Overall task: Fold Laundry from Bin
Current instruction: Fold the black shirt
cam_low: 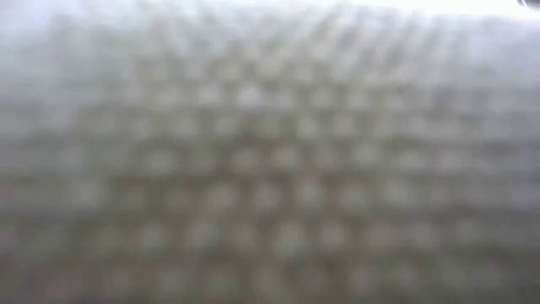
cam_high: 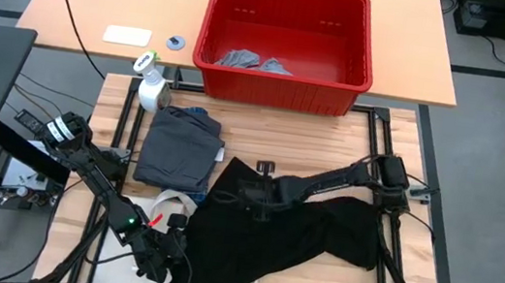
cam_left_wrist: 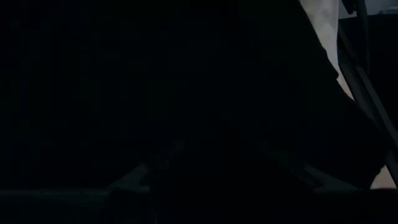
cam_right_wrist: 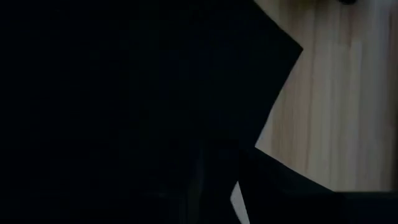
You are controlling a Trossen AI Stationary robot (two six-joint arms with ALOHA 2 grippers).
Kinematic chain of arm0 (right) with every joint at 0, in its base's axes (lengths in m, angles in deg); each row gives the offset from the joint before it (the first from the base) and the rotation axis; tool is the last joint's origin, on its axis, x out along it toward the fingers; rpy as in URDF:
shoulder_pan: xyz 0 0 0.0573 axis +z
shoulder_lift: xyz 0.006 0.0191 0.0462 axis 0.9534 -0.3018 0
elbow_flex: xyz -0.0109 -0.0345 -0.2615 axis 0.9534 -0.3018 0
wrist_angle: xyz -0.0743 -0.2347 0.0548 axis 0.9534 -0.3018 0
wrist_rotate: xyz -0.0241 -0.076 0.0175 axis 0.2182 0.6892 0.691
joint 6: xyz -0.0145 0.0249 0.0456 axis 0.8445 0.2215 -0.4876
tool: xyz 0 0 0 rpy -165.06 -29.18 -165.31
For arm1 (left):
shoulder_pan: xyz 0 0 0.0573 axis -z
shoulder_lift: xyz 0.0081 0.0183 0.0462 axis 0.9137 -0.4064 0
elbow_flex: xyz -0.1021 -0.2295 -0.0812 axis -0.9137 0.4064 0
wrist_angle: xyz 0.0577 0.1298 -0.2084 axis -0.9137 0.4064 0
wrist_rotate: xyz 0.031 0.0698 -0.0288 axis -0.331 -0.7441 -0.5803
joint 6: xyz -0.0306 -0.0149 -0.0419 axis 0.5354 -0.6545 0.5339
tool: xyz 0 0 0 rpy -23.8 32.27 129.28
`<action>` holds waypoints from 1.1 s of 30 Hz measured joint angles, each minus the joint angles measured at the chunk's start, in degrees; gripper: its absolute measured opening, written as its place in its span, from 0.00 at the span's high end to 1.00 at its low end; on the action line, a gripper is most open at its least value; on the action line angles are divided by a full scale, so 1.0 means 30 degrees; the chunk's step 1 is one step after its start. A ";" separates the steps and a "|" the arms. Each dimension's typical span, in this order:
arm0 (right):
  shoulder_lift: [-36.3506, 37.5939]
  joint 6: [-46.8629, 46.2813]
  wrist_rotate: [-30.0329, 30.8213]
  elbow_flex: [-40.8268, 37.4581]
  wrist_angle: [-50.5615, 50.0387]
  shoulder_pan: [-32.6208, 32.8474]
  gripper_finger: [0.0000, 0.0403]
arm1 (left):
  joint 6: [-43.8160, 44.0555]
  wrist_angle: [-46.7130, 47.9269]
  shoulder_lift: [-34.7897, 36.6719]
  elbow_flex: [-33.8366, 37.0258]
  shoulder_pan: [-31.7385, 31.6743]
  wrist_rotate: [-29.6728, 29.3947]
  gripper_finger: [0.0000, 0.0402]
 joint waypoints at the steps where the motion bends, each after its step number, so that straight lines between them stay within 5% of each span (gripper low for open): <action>1: 0.0023 -0.0050 -0.0234 0.0024 0.0143 -0.0223 0.74 | 0.0002 0.0018 0.0000 0.0000 0.0000 0.0000 0.53; 8: -0.0282 -0.0345 -0.3269 0.0028 -0.0063 -0.1260 0.78 | -0.0020 0.0178 0.0000 0.0000 0.0029 0.0000 0.53; 16: -0.0429 -0.0378 -0.2639 0.0033 -0.1152 -0.1008 0.97 | 0.0068 0.0272 0.0000 0.0000 0.0029 0.0000 0.53; 28: 0.1534 -0.1159 0.1121 0.0033 -0.1281 0.1718 0.99 | -0.0950 -0.0093 0.0006 0.0000 0.0035 0.0006 0.53; 33: 0.2267 -0.1516 0.0347 0.0054 0.0396 0.2806 0.98 | -0.3002 -0.1095 0.0540 -0.0066 0.0064 -0.0054 0.53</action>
